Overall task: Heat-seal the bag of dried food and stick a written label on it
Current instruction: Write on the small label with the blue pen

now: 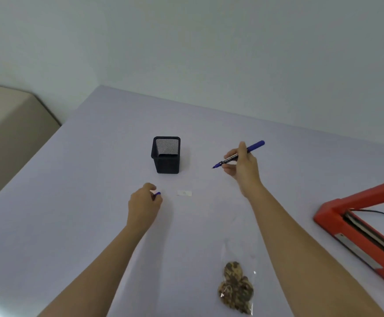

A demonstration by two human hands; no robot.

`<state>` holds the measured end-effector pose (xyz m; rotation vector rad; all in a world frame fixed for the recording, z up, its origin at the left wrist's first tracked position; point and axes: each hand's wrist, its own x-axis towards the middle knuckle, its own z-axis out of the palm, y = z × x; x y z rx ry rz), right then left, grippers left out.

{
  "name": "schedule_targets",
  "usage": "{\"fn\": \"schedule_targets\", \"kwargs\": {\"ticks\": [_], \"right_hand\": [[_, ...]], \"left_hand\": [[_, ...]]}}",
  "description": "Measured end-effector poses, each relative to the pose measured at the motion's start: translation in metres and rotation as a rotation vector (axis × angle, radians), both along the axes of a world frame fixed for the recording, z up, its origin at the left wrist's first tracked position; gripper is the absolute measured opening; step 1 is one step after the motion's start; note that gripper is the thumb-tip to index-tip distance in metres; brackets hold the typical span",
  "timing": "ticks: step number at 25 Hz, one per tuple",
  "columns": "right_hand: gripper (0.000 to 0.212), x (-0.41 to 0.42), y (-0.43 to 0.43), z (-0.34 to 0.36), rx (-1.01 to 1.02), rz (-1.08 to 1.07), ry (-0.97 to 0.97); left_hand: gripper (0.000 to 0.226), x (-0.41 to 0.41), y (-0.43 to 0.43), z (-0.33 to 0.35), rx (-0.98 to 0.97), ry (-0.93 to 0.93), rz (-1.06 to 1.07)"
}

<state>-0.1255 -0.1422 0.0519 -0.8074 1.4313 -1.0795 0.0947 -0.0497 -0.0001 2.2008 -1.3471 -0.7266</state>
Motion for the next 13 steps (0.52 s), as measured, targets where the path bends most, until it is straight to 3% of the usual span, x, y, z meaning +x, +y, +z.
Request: {"fn": "schedule_targets", "kwargs": {"ticks": [3, 6, 9, 11, 13], "right_hand": [[0.039, 0.014, 0.019, -0.026, 0.004, -0.057, -0.109], [0.022, 0.029, 0.036, -0.049, -0.080, -0.046, -0.054], [0.029, 0.041, 0.045, -0.066, -0.130, -0.059, -0.005], [0.031, 0.052, 0.046, -0.075, -0.142, -0.066, 0.043], [0.029, 0.064, 0.045, -0.083, -0.155, -0.078, 0.065]], "left_hand": [[0.007, 0.030, -0.004, -0.016, 0.025, -0.213, -0.059], [0.006, 0.044, -0.007, -0.029, 0.083, -0.256, -0.121], [0.005, 0.044, -0.004, -0.039, 0.099, -0.250, -0.141], [0.028, 0.043, 0.001, -0.039, 0.002, -0.264, -0.047], [0.033, 0.039, 0.006, -0.040, -0.267, -0.315, -0.080]]}}
